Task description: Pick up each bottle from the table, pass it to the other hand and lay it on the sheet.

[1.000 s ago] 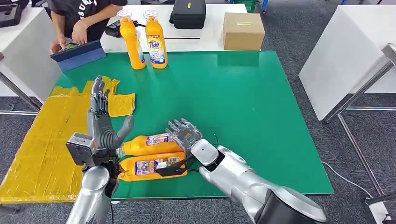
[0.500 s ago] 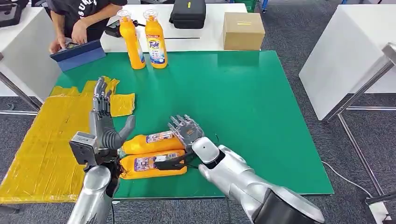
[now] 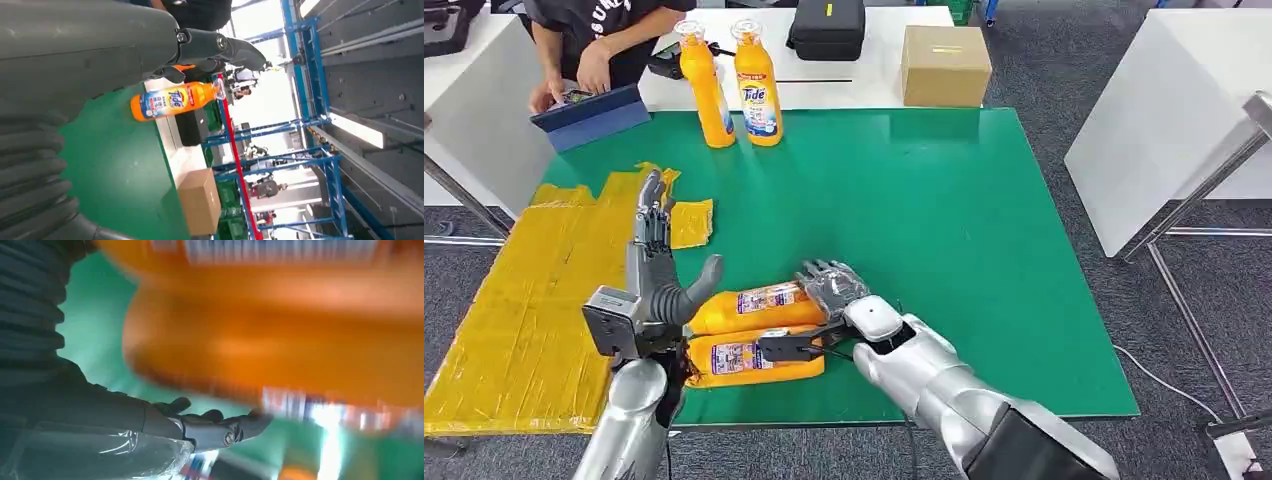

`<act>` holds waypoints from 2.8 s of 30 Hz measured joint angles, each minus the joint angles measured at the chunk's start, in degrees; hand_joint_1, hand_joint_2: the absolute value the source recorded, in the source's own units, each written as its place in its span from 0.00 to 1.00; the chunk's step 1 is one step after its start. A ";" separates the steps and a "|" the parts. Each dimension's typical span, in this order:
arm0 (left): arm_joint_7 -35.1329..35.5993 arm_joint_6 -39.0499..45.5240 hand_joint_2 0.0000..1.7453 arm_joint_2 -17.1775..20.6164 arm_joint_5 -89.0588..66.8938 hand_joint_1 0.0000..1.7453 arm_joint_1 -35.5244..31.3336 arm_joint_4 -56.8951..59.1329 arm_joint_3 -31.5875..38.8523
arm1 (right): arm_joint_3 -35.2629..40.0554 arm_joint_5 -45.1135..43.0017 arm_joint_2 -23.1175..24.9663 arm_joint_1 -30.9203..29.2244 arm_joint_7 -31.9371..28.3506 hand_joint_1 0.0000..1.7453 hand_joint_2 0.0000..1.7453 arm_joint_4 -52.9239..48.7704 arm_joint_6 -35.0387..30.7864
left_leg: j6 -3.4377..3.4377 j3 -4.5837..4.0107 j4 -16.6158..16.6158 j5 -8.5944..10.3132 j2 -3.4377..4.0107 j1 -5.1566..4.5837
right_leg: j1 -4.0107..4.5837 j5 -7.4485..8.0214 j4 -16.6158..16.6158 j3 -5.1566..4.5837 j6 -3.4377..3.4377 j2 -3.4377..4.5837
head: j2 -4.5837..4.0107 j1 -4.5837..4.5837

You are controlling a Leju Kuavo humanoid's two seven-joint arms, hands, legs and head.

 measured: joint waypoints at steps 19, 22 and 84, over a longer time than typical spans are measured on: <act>0.00 -0.96 1.00 0.00 1.18 0.00 -0.64 1.23 -1.46 | -3.49 -0.76 1.27 -3.48 -1.33 0.00 1.00 1.73 11.64 | 0.01 0.01 0.00 0.01 0.01 0.00 | 0.00 0.00 0.00 0.01 0.00 0.00 | 0.00 0.00; 0.00 -0.89 1.00 0.00 1.33 0.00 -0.63 1.29 -1.75 | -3.47 0.33 1.53 -3.56 -0.72 0.00 1.00 1.99 11.46 | 0.01 0.01 0.00 0.01 0.01 0.00 | 0.00 0.00 0.00 0.01 0.00 0.00 | 0.00 0.00; 0.83 3.56 1.00 0.00 0.85 0.00 1.60 -0.15 -1.75 | -12.30 10.56 -0.09 0.82 8.24 1.00 1.00 -8.98 -25.50 | 0.02 -0.12 0.01 0.02 -0.05 0.00 | -0.02 0.00 0.01 -0.06 0.01 -0.01 | 0.00 0.02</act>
